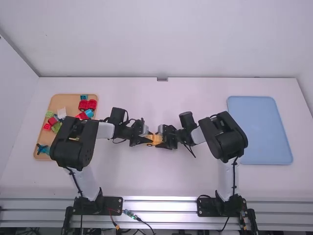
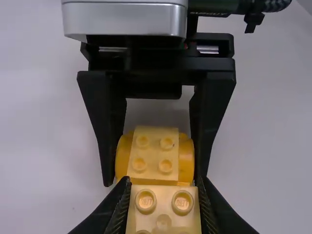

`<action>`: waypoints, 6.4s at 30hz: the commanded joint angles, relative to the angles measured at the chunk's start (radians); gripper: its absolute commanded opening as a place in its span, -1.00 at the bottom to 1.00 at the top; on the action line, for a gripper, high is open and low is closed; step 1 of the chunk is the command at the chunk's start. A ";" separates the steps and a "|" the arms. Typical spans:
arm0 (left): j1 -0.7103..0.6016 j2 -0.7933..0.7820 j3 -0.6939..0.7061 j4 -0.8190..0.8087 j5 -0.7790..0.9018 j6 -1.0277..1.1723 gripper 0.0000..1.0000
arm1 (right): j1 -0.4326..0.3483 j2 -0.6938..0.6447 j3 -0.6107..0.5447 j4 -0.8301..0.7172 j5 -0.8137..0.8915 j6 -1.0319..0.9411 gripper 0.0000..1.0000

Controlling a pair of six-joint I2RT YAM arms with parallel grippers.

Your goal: Assemble lego blocks to make yellow taxi

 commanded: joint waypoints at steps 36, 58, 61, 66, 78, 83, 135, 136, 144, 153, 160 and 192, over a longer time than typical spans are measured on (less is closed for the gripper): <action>-0.052 -0.016 -0.113 0.242 -0.039 -0.058 -0.97 | -0.015 0.007 0.022 -0.052 -0.081 -0.058 -0.11; -0.053 -0.016 -0.098 0.247 -0.038 -0.152 -0.97 | 0.008 0.007 0.024 -0.048 -0.058 -0.095 -0.10; -0.053 -0.016 -0.098 0.246 -0.042 -0.151 -0.96 | 0.020 0.007 0.023 -0.048 -0.013 -0.090 -0.11; -0.052 -0.016 -0.097 0.232 -0.066 -0.151 -0.97 | 0.018 0.007 0.023 -0.049 -0.002 -0.084 -0.11; -0.051 -0.016 -0.095 0.223 -0.065 -0.133 -0.97 | 0.018 0.007 0.023 -0.057 -0.024 -0.087 -0.10; -0.058 -0.016 -0.095 0.224 -0.065 -0.133 -0.92 | 0.018 0.007 0.023 -0.059 -0.024 -0.087 -0.09; -0.024 -0.011 -0.068 -0.029 -0.090 -0.037 -0.96 | 0.017 0.007 0.023 -0.051 -0.025 -0.082 -0.09; -0.026 -0.009 -0.072 -0.023 -0.099 -0.044 -0.96 | 0.017 0.007 0.023 -0.050 -0.025 -0.080 -0.09; -0.026 0.097 -0.087 0.087 -0.109 -0.104 -0.97 | 0.017 0.007 0.023 -0.047 -0.024 -0.065 -0.10; -0.031 0.118 -0.003 -0.048 -0.173 -0.089 -0.97 | 0.017 0.007 0.024 -0.047 -0.024 -0.066 -0.10; -0.019 0.042 0.064 -0.153 -0.101 -0.033 -0.97 | -0.004 0.007 0.023 -0.048 -0.026 -0.064 -0.10; 0.046 -0.300 0.345 -0.376 -0.678 -0.510 0.99 | -0.051 -0.048 0.023 -0.146 0.074 -0.005 0.99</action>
